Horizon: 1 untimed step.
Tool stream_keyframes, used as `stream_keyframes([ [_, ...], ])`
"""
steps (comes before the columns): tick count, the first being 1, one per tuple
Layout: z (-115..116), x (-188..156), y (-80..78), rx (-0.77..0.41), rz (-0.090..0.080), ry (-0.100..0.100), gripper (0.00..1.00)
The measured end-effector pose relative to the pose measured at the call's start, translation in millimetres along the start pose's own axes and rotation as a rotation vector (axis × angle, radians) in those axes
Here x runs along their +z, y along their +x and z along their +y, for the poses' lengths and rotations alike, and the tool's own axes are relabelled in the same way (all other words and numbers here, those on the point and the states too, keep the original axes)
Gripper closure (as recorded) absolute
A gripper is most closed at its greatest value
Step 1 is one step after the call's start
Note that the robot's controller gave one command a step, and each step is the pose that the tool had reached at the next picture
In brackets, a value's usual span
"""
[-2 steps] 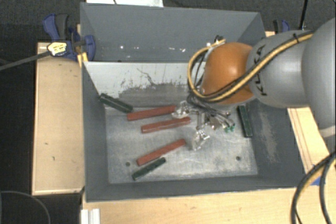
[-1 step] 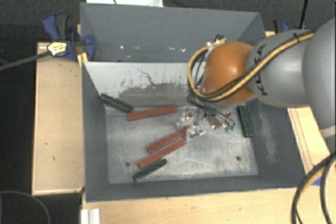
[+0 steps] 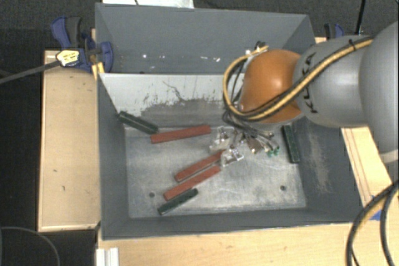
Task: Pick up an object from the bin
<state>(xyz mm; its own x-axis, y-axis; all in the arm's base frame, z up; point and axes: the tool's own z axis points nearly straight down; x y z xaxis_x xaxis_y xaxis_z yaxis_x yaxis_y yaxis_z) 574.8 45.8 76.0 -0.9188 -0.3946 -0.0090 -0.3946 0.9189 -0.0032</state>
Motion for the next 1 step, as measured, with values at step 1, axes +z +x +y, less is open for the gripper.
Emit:
stream_keyframes([
  [1,-2.9,-157.0,15.7,0.012,0.003,-0.002,1.0],
])
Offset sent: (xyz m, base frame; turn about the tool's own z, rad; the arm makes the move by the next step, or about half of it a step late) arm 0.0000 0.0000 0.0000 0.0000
